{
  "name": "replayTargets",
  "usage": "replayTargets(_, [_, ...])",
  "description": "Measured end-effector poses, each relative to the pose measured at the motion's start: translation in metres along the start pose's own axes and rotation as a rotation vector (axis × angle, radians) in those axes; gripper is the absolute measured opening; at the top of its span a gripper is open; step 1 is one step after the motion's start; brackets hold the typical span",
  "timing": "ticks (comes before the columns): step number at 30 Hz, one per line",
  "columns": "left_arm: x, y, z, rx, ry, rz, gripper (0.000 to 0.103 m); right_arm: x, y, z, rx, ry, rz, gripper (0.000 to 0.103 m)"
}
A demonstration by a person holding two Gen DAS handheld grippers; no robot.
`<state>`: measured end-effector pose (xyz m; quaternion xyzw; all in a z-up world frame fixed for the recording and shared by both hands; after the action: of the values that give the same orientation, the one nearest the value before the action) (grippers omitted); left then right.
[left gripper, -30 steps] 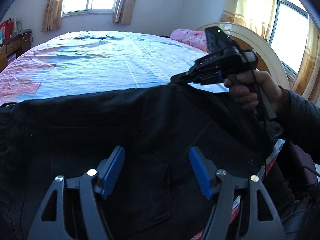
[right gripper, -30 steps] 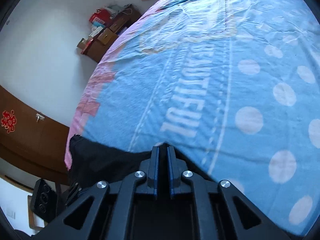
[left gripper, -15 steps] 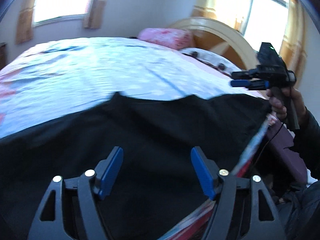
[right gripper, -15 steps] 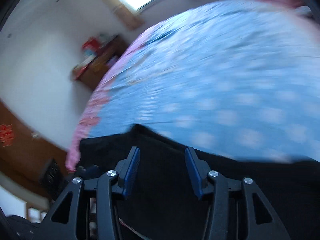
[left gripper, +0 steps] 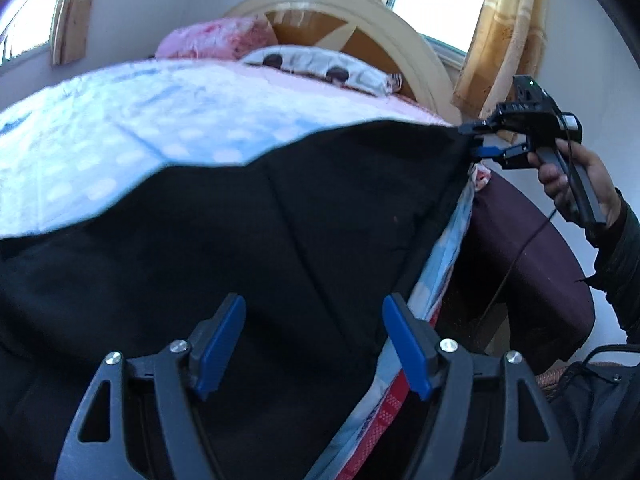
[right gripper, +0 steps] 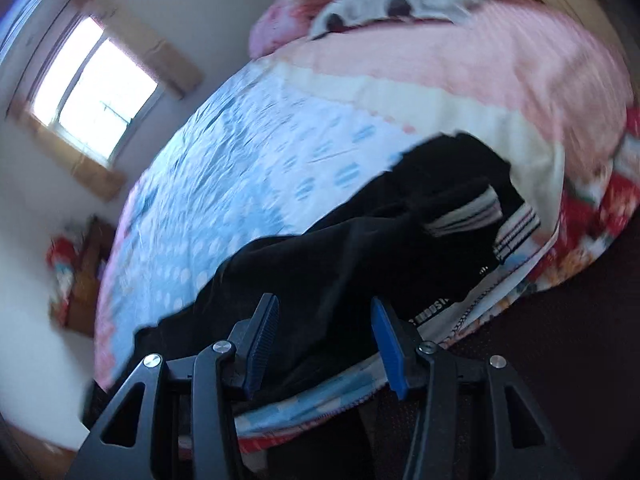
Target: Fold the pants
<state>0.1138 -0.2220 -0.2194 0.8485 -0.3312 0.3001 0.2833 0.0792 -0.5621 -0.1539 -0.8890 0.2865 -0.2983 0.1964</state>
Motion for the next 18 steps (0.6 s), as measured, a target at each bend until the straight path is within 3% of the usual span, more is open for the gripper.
replayTargets(5, [-0.007,-0.001,0.005,-0.016,0.002,-0.025,0.074,0.022,0.007,0.01,-0.005,0.061,0.02,0.048])
replayTargets(6, [-0.007,-0.001,0.005,-0.02,0.001,-0.027,0.074,0.028,0.007,0.012,0.0,0.079,0.024,0.026])
replayTargets(7, [-0.008,-0.001,0.004,-0.025,-0.001,-0.029,0.075,0.035,0.005,0.013,0.003,0.089,0.015,0.013])
replayTargets(8, [-0.008,-0.002,0.003,-0.032,-0.002,-0.031,0.075,0.045,-0.001,0.011,0.022,0.116,0.0,0.008])
replayTargets(14, [-0.007,-0.003,0.004,-0.053,0.003,-0.039,0.075,0.065,-0.083,-0.068,0.256,0.341,-0.249,0.006])
replayTargets(15, [-0.007,-0.004,0.004,-0.058,0.005,-0.045,0.075,0.063,-0.086,-0.078,0.271,0.365,-0.27,0.006])
replayTargets(18, [-0.007,-0.005,0.003,-0.066,0.006,-0.049,0.075,0.057,-0.047,-0.061,0.179,0.312,-0.188,0.006])
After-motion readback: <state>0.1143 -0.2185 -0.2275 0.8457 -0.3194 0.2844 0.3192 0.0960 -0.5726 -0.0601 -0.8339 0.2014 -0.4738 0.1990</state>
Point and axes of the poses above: each gripper's, at about its wrist camera, not at the fingertips, and z roughly the way its jaws point, y to its right, x to its top, the point moved 9 cm from there along z, roughly the way its jaws point
